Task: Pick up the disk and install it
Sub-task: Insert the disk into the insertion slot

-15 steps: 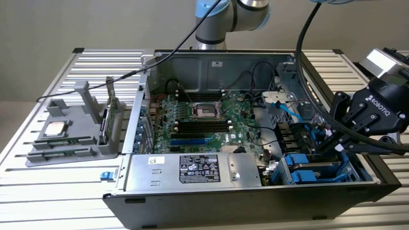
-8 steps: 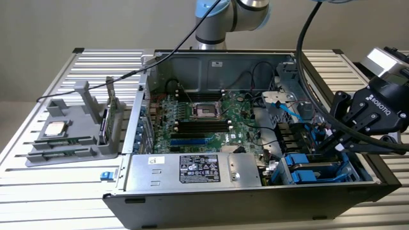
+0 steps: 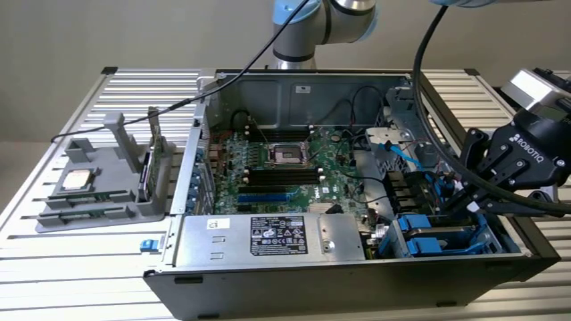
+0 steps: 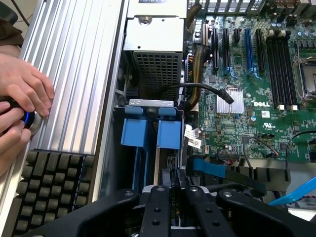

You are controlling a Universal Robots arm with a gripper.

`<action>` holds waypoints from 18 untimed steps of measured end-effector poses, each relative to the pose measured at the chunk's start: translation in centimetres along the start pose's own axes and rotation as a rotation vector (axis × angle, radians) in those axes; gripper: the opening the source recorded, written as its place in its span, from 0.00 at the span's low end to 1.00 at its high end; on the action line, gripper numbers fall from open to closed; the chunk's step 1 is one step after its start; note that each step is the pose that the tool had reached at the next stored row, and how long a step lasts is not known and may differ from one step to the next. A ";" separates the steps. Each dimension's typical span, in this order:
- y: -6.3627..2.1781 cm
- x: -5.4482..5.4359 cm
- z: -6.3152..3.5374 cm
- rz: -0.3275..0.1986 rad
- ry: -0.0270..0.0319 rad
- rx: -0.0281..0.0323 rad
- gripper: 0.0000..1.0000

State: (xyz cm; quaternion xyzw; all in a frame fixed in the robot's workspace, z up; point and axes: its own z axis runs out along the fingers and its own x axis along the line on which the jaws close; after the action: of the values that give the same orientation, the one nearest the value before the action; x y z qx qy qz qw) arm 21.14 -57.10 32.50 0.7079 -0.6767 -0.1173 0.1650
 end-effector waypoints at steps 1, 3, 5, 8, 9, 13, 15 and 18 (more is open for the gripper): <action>0.00 0.0 0.01 0.000 -0.0001 0.0000 0.17; 0.00 0.0 0.01 0.000 -0.0002 0.0000 0.17; 0.00 0.0 0.00 0.000 -0.0003 0.0000 0.17; 0.02 0.0 -0.04 0.000 -0.0003 -0.0001 0.17; 0.02 0.0 -0.05 0.000 -0.0001 0.0000 0.17; 0.03 0.0 -0.06 0.000 -0.0002 0.0000 0.17; 0.03 0.0 -0.08 0.000 -0.0003 -0.0001 0.17; 0.04 0.0 -0.09 0.002 -0.0010 -0.0002 0.17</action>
State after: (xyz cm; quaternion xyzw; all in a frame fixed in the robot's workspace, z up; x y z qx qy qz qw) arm 21.14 -57.10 32.60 0.7071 -0.6776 -0.1175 0.1649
